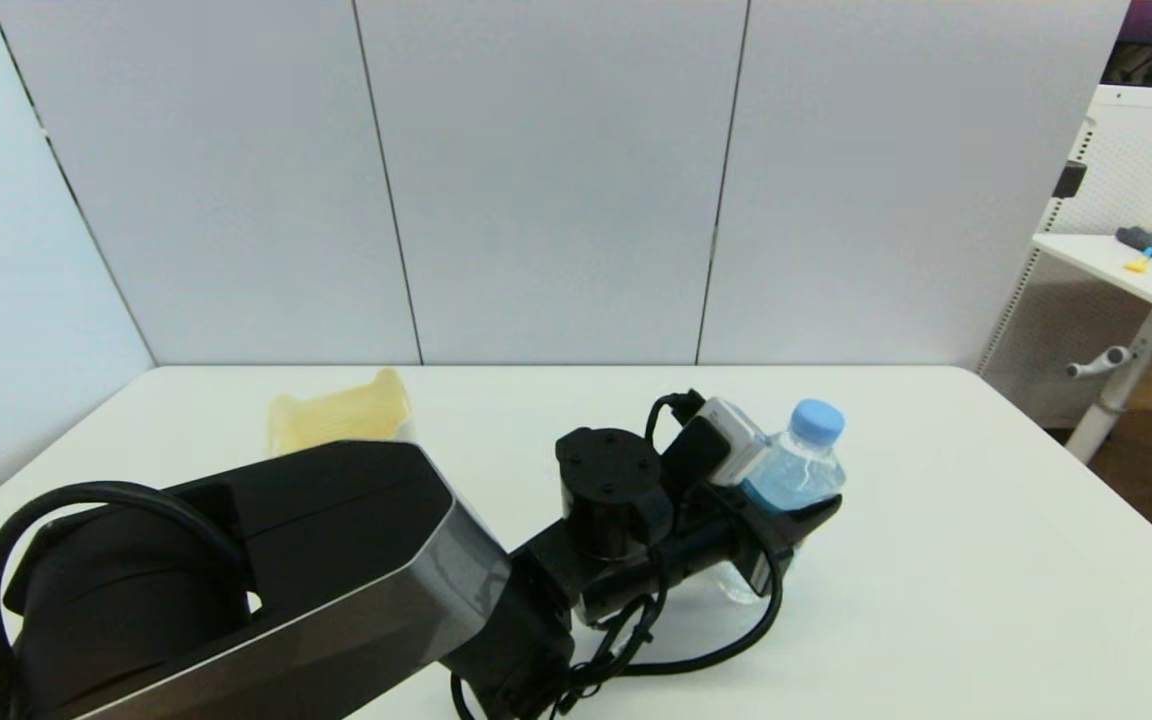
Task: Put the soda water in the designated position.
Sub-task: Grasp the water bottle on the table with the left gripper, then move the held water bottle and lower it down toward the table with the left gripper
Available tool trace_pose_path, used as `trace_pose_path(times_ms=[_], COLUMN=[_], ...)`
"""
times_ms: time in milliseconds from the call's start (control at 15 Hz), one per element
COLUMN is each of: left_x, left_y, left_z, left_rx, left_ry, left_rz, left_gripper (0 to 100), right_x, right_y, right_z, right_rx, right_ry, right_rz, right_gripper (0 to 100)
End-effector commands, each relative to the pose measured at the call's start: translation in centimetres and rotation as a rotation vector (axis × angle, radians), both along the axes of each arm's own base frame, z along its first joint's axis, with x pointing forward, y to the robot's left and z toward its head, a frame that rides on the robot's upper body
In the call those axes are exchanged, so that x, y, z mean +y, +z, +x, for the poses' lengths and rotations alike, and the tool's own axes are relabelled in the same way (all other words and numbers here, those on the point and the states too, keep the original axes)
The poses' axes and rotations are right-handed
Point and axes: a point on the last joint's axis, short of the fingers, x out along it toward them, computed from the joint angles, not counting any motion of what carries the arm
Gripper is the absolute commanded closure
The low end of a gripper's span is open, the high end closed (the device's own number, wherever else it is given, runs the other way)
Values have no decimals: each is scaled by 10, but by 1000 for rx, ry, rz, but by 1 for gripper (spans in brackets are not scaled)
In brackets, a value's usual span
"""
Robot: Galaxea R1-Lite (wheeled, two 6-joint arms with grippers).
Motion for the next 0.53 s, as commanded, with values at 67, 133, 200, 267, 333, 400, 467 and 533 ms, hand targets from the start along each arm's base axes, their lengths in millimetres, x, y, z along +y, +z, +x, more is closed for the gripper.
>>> trace_pose_path(times_ms=[67, 133, 200, 267, 333, 400, 467, 533], left_x=[3, 6, 11, 19, 27, 37, 52, 63], left_y=[12, 21, 33, 46, 58, 71, 83, 92], left_z=[-1, -2, -1, 3, 5, 7, 7, 6], left_rx=[-19, -29, -44, -55, -62, -68, -65, -65], left_ry=[3, 8, 15, 43, 75, 117, 169, 209], left_rz=[-26, -39, -57, -70, -78, -87, -84, -86], left_gripper=[100, 100, 100, 100, 100, 100, 100, 100], right_x=[0, 0, 0, 0, 0, 0, 0, 0], right_y=[0, 0, 0, 0, 0, 0, 0, 0], right_z=[0, 0, 0, 0, 0, 0, 0, 0], right_rx=[1, 1, 1, 1, 1, 1, 1, 1], right_ry=[0, 0, 0, 0, 0, 0, 0, 0], right_rz=[-1, 1, -1, -1, -1, -1, 1, 1], right_gripper=[0, 0, 0, 0, 0, 0, 0, 0])
